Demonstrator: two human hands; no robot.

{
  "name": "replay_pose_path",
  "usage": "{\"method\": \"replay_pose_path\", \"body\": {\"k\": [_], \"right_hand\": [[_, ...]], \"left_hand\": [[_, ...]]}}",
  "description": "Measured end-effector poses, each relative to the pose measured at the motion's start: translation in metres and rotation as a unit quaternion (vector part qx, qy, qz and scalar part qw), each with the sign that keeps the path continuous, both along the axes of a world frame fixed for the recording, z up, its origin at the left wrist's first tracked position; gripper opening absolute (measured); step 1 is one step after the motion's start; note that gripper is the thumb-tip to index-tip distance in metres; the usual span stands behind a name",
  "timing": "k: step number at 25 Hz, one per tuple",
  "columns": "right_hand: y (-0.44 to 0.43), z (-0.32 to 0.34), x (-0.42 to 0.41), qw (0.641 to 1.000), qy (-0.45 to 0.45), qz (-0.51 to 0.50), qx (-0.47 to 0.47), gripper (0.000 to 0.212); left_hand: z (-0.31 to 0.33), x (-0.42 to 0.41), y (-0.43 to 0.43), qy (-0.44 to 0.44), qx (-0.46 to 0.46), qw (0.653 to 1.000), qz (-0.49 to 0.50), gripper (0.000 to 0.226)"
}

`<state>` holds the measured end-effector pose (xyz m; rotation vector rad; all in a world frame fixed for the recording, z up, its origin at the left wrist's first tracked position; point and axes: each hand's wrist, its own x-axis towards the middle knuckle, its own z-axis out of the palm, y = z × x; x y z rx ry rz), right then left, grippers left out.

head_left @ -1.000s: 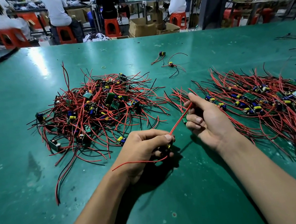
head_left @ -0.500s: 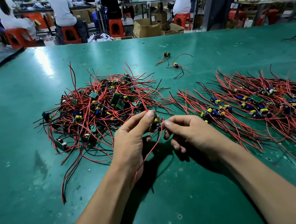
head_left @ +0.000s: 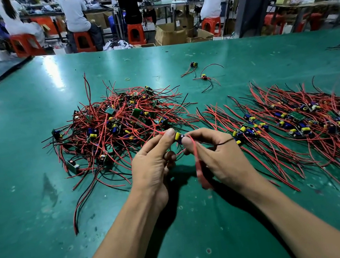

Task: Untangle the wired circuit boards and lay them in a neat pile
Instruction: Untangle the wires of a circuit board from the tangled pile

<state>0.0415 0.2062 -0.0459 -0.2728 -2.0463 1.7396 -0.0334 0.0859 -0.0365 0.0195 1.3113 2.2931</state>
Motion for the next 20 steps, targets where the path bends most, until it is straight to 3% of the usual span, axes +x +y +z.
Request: {"method": "replay_pose_path", "body": {"k": [4, 9, 14, 16, 20], "right_hand": [[-0.001, 0.001, -0.004, 1.000, 0.003, -0.021, -0.004, 0.020], [0.013, 0.011, -0.003, 0.978, 0.003, -0.001, -0.207, 0.021], [0.022, 0.012, 0.003, 0.969, -0.057, 0.092, -0.222, 0.021], [0.022, 0.012, 0.005, 0.967, -0.080, 0.109, -0.216, 0.025], [0.029, 0.012, 0.009, 0.962, -0.095, 0.129, -0.220, 0.023]], "left_hand": [[-0.003, 0.001, 0.000, 0.021, 0.002, 1.000, -0.016, 0.011], [-0.004, 0.000, -0.002, 0.038, 0.007, 0.988, -0.149, 0.031], [-0.003, -0.001, -0.003, -0.051, 0.001, 0.966, -0.255, 0.020], [-0.002, 0.000, -0.005, -0.025, -0.015, 0.953, -0.302, 0.035], [-0.005, 0.003, -0.006, 0.006, 0.002, 0.953, -0.303, 0.028]]}}
